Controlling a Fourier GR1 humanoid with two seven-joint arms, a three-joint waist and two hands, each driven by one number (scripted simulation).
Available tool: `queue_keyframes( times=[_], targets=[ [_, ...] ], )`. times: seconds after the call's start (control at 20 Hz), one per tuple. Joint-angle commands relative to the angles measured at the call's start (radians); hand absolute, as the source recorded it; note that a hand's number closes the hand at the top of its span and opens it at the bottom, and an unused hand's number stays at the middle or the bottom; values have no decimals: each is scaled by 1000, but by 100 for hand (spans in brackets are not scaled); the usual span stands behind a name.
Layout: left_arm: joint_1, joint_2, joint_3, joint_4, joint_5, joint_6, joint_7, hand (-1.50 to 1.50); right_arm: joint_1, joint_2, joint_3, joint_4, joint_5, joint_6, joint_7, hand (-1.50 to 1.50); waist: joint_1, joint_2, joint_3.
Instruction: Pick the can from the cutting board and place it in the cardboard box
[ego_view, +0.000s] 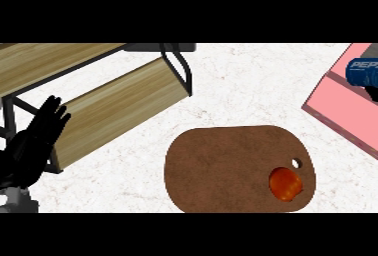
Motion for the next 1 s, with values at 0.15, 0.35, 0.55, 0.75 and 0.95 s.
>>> queue_keyframes(
  times=[0.15,0.35,0.55,0.75,0.95],
  targets=[
    [-16,-14,-13,14,-17,7,4,0,-33,38,47,288,28,-1,-69,150,7,4,0],
    [18,-5,5,-68,7,11,53,0,-14,42,22,397,57,-24,-14,-150,6,0,0],
    [24,-14,-2,-65,-15,11,48,0,9,24,-3,437,-4,-32,-199,-150,-5,-2,0],
    [-27,-29,-7,9,-23,11,12,0,-34,63,-71,481,-85,-89,-274,-150,-7,0,1],
    [18,7,34,-1,0,-21,0,0,-54,86,-255,468,-282,-60,-247,-150,-18,-5,1]
  ],
)
